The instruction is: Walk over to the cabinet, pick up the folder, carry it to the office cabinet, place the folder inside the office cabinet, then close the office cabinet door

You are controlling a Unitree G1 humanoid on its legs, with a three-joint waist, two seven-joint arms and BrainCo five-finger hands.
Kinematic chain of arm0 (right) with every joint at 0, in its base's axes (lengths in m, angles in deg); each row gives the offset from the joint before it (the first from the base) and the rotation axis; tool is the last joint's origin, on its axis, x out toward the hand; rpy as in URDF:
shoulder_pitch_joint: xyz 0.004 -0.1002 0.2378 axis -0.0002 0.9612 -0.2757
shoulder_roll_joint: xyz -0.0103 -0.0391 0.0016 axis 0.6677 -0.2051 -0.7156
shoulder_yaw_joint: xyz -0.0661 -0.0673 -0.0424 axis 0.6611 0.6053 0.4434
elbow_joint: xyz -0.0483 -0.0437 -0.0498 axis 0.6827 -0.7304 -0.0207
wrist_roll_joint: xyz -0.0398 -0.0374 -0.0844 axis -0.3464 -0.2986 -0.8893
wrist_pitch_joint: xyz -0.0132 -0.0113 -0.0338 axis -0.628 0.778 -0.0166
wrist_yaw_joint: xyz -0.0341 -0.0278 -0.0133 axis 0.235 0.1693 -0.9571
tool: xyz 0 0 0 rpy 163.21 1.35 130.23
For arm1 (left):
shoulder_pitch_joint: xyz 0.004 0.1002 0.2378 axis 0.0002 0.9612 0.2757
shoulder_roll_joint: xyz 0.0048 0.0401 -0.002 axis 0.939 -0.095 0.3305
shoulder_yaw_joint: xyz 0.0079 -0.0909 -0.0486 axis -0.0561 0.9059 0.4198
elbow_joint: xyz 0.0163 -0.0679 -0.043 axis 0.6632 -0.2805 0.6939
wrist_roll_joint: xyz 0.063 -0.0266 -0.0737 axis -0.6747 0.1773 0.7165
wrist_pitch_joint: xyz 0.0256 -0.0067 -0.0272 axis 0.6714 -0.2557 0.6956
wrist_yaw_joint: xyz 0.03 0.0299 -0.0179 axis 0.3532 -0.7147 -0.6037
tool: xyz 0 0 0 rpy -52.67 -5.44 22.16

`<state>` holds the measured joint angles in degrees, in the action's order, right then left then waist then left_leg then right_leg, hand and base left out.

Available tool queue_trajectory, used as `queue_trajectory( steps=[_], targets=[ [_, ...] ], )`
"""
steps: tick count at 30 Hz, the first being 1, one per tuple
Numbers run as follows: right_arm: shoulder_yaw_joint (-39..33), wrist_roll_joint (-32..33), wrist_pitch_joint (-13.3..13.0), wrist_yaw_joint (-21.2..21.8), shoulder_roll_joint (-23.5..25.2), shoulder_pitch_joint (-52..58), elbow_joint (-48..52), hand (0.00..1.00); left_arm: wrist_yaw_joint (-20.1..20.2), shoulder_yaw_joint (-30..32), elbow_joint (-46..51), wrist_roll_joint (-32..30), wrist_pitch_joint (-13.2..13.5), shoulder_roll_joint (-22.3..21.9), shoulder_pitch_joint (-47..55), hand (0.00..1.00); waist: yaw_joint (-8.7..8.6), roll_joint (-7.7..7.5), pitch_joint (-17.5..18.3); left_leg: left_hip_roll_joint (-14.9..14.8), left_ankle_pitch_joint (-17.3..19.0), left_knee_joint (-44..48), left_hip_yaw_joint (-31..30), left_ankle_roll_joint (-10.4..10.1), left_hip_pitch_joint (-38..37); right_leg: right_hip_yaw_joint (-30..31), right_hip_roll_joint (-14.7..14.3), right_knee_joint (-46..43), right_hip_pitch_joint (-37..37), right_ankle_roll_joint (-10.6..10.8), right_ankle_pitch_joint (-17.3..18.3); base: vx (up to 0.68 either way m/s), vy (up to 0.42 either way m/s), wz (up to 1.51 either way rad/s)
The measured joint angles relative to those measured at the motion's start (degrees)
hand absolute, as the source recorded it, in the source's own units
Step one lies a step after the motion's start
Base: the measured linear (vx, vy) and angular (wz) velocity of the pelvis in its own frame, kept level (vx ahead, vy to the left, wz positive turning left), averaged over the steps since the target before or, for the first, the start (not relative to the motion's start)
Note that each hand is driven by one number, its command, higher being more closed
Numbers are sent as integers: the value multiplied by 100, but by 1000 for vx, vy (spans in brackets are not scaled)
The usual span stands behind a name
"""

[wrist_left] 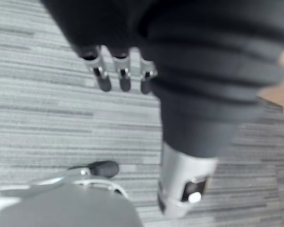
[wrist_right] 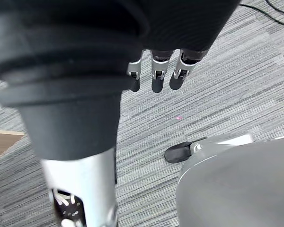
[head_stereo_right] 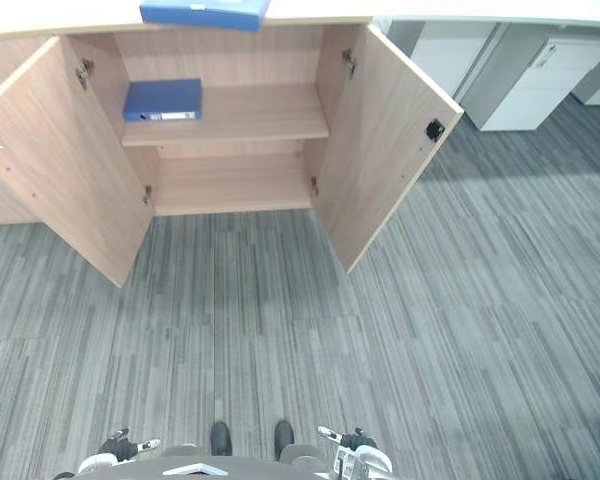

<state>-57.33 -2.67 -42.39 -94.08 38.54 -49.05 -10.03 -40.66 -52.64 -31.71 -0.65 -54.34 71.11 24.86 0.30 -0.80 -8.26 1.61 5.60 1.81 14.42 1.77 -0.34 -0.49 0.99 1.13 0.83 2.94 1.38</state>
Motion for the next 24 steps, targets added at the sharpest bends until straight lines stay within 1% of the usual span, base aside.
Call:
queue_trajectory(
  steps=[1,3,4,5,6,7,8,9,11,12,13,14,15,16,17,18,19,20,21,22,23,24],
  targets=[
    [-1,-15,9,1,4,-16,15,0,-1,0,1,0,0,10,-4,0,-10,3,-3,-10,90,114,2,7,44,1,7,-82,-28,15,63,122,25,-12],
    [0,-20,13,10,11,-30,29,0,1,-23,27,4,5,15,-15,0,-26,20,-23,-33,420,529,32,56,149,3,59,-743,-271,123,472,211,60,-7],
    [6,-19,12,15,11,-49,41,0,-1,-33,26,5,5,12,-30,0,-19,34,-43,-36,486,584,48,70,145,-19,78,-979,-356,191,580,214,79,-15],
    [39,-21,10,24,12,-91,105,0,1,-78,25,7,6,1,-71,0,11,77,-80,-44,556,640,101,63,107,-56,96,-1576,-610,261,732,169,87,-17],
    [68,-19,8,30,40,-176,178,0,1,-128,26,7,10,2,-115,0,14,111,-140,-41,560,633,138,66,35,-145,132,-2317,-928,270,794,175,92,-14],
    [73,-16,-1,31,56,-229,196,0,0,-148,28,7,12,4,-151,0,-4,118,-225,-37,561,590,133,67,-76,-237,162,-2754,-1072,272,794,217,103,2],
    [92,-10,-76,45,89,-323,249,0,-1,-198,32,8,14,33,-222,0,-53,138,-363,-37,686,525,61,242,-345,-528,257,-3681,-1421,164,1039,199,71,12],
    [210,-7,-96,49,97,-365,242,0,-2,-219,32,9,16,42,-268,0,-60,143,-433,-8,746,494,17,235,-485,-670,318,-3877,-1543,128,1272,208,53,19],
    [334,-7,-104,54,89,-421,243,0,-3,-217,32,9,22,35,-344,0,-90,127,-440,-53,833,457,-82,203,-636,-904,346,-3848,-1762,86,1480,238,-11,26],
    [367,7,-134,61,82,-495,263,0,-7,-218,30,10,27,23,-419,0,-130,174,-481,-156,867,323,-168,155,-804,-1122,267,-3540,-2016,27,1482,286,-39,32],
    [394,13,-142,62,74,-518,303,0,-7,-219,27,10,27,19,-446,0,-174,203,-498,-219,885,271,-213,121,-863,-1178,220,-3351,-2107,-2,1440,313,-70,39],
    [444,17,-147,61,57,-525,396,0,-4,-229,30,9,33,12,-462,0,-239,234,-516,-300,913,216,-305,71,-944,-1243,146,-3022,-2207,-28,1294,357,-93,51],
    [456,25,-172,61,58,-507,427,0,-3,-230,18,9,38,12,-443,0,-314,204,-504,-320,962,99,-392,-85,-1108,-1237,66,-2581,-2247,-101,982,469,-150,68],
    [444,39,-204,59,58,-424,426,0,-2,-216,17,8,40,13,-389,0,-344,125,-465,-300,1074,94,-511,-273,-1250,-1147,87,-2430,-2250,-263,700,437,-161,68],
    [425,44,-216,60,52,-368,427,0,-4,-193,19,8,44,7,-353,0,-364,92,-444,-293,1119,125,-554,-350,-1321,-1103,99,-2471,-2220,-357,395,496,-213,65],
    [417,42,-212,61,-31,-371,424,0,-4,-100,21,7,55,-104,-342,0,-379,181,-431,-464,1161,345,-594,-479,-1365,-1192,59,-2585,-2140,-417,428,520,-240,48],
    [415,39,-213,60,-43,-374,434,0,-2,-30,30,7,70,-182,-364,0,-315,233,-444,-552,1126,994,-545,-620,-1034,-1255,47,-2538,-2050,-500,567,518,-247,37],
    [406,51,-211,57,-35,-373,442,0,-3,54,36,8,71,-242,-371,0,-308,255,-463,-632,1108,1559,-484,-672,-789,-1274,36,-2484,-1966,-547,611,610,-296,25],
    [433,54,-203,49,-30,-367,566,0,1,338,125,19,72,-369,-371,0,-322,332,-509,-888,961,2927,-417,-741,-218,-1282,-48,-2248,-1668,-581,661,620,-276,9],
    [458,67,-165,41,32,-310,655,0,-1,530,268,18,74,-445,-349,0,-288,369,-552,-1190,968,4099,-239,-735,154,-1269,-167,-2031,-1257,-647,715,616,-256,2],
    [479,117,-168,35,69,-251,690,0,-2,587,308,21,75,-468,-357,0,-258,364,-560,-1344,980,4549,-138,-716,263,-1259,-207,-1969,-1041,-693,747,569,-189,-13],
    [531,231,-170,14,184,-111,809,0,-3,642,477,31,100,-559,-351,0,-164,294,-596,-1591,1103,5244,123,-680,572,-1174,-228,-1806,-448,-765,856,497,-142,-26]
  ],
)
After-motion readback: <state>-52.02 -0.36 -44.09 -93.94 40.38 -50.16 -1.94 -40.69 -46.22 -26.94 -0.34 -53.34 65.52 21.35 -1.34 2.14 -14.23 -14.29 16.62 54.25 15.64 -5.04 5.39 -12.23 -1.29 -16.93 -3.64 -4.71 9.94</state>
